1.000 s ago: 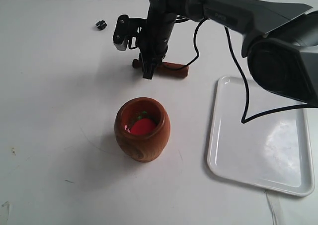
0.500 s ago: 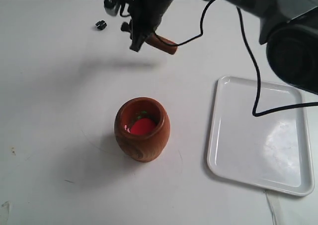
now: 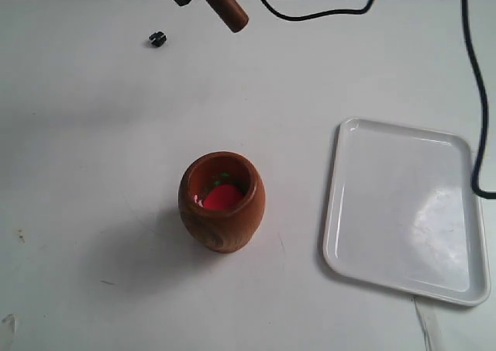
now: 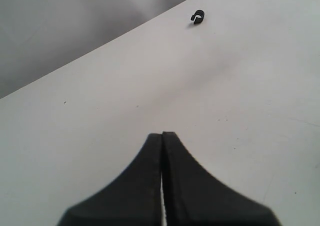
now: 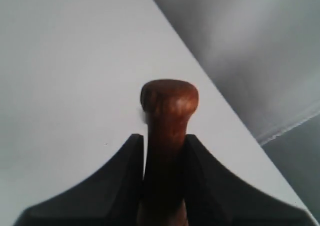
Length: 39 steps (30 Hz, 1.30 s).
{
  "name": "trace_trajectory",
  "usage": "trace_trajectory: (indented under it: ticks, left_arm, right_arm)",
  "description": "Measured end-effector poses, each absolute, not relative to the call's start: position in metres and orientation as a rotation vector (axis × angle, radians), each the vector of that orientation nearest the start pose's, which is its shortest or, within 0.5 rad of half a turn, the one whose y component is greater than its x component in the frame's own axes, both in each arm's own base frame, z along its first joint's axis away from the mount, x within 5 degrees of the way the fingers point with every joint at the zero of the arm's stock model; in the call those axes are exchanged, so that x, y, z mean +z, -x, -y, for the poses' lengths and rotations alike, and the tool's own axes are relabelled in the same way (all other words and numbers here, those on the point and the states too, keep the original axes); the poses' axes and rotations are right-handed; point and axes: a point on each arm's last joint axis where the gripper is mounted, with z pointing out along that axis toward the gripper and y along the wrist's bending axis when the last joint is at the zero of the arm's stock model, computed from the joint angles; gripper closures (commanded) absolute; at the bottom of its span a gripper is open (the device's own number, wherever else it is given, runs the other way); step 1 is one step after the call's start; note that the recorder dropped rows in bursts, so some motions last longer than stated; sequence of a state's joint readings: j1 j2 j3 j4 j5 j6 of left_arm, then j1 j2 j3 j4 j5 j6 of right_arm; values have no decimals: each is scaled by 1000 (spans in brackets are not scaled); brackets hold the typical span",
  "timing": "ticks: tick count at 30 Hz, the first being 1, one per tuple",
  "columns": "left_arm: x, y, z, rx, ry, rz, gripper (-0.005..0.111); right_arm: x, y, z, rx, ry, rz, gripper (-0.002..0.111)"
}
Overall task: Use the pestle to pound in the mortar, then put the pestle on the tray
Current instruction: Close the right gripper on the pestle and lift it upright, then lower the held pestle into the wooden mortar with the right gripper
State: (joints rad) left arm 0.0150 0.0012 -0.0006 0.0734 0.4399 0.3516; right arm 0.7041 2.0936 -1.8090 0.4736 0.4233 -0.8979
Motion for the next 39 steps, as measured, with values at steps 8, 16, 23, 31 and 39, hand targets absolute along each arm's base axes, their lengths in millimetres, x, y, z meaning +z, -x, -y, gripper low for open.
trace_trajectory:
  ticks: [8,16,23,31,39]
  left_arm:
    - [174,-51,-4,320,-367,-1901,107]
    - [174,-51,-4,320,-367,-1901,107]
    - [174,-51,-4,320,-367,-1901,107]
    - [174,-51,-4,320,-367,-1901,107]
    - [174,-51,-4,320,-367,-1901,107]
  right_arm:
    - [284,-330,-289,298,1049,-1696,108]
    - [316,-275,-261,241,1004,-1594,108]
    - [319,-210,-235,-100,1142,-1213,108]
    - [332,-178,-203,353,516,-1003,108]
    - [301,-132,-240,1087,970,-1117,108]
